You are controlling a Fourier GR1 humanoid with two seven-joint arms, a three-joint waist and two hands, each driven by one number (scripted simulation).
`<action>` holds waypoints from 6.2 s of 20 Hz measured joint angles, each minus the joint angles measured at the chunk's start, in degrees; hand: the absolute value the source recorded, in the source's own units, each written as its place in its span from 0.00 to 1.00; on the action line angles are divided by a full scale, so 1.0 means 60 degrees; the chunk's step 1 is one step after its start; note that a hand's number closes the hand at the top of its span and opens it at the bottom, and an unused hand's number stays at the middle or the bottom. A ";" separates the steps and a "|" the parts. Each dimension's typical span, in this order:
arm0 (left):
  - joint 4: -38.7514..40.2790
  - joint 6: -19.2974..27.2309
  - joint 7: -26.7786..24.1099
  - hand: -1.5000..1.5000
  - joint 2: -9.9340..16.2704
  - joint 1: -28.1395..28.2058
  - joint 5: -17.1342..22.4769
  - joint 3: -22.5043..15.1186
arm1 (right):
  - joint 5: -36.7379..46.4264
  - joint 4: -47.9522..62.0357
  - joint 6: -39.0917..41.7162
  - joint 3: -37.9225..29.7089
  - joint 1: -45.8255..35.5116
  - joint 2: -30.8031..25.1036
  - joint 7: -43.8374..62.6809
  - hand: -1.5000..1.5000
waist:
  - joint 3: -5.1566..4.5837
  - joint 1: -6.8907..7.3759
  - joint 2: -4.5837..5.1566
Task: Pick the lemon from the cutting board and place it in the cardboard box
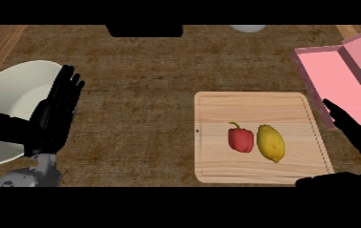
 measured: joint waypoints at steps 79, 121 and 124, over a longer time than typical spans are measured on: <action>0.0200 -0.1380 0.0485 0.50 -0.1704 -0.0405 -0.1688 0.1131 | 0.8909 0.6565 0.1009 0.4050 -0.6651 0.5208 -0.1431 1.00 | -0.0003 0.0220 0.0029; -0.0169 -0.1565 0.0522 0.50 -0.1664 -0.0083 -0.1594 0.1384 | 0.9488 0.8194 -0.0749 -0.1850 -0.8471 0.1063 -0.2522 1.00 | 0.0005 0.0096 0.0035; -0.0106 -0.1575 0.0342 0.50 -0.1731 -0.0050 -0.1645 0.1329 | 0.9616 0.9123 -0.0732 -0.1822 -0.8376 0.0738 -0.3088 1.00 | 0.0010 0.0115 0.0039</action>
